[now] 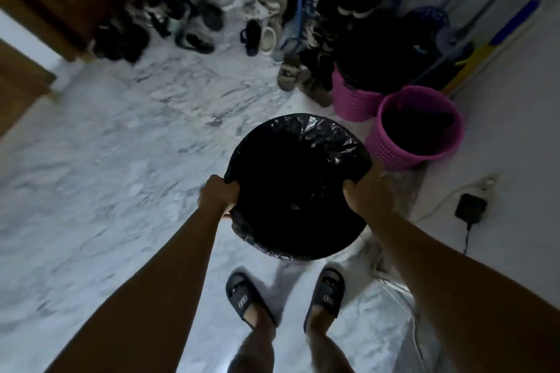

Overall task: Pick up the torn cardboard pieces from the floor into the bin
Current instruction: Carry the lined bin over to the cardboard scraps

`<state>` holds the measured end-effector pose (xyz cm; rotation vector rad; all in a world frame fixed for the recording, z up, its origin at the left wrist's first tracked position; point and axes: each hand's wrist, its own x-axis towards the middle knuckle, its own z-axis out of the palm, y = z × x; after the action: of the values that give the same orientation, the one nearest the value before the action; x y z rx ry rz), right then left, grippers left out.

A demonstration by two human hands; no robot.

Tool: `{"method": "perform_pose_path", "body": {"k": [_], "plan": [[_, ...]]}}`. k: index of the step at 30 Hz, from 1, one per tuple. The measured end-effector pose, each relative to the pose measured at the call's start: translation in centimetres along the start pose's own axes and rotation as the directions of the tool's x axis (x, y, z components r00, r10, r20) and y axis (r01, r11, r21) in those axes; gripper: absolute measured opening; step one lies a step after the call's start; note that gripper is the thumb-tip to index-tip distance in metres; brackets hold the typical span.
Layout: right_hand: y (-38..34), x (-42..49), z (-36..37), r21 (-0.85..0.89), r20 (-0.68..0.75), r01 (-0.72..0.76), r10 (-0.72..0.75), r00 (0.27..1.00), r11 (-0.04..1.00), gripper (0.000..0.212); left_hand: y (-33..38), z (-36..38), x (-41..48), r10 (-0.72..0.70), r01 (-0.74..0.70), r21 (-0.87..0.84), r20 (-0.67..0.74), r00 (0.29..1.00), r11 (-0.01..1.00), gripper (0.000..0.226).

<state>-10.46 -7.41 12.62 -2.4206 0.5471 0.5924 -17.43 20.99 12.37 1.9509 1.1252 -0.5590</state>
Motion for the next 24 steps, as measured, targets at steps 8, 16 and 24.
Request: {"method": "perform_pose_path", "body": {"k": [8, 16, 24], "plan": [[-14.4, -19.4, 5.6, -0.172, 0.262, 0.353, -0.302, 0.917, 0.92, 0.052, -17.6, -19.9, -14.1, -0.255, 0.186, -0.4, -0.126, 0.959, 0.897, 0.031], [-22.6, -40.7, 19.9, -0.192, 0.488, 0.598, -0.452, 0.746, 0.778, 0.062, -39.1, -34.3, -24.8, -0.438, 0.236, -0.629, -0.185, 0.88, 0.741, 0.039], [-29.1, -53.8, 33.7, -0.18, 0.644, 0.741, -0.492, 0.586, 0.647, 0.066, -54.6, -44.2, -25.9, -0.578, 0.261, -0.727, -0.223, 0.785, 0.635, 0.038]]}}
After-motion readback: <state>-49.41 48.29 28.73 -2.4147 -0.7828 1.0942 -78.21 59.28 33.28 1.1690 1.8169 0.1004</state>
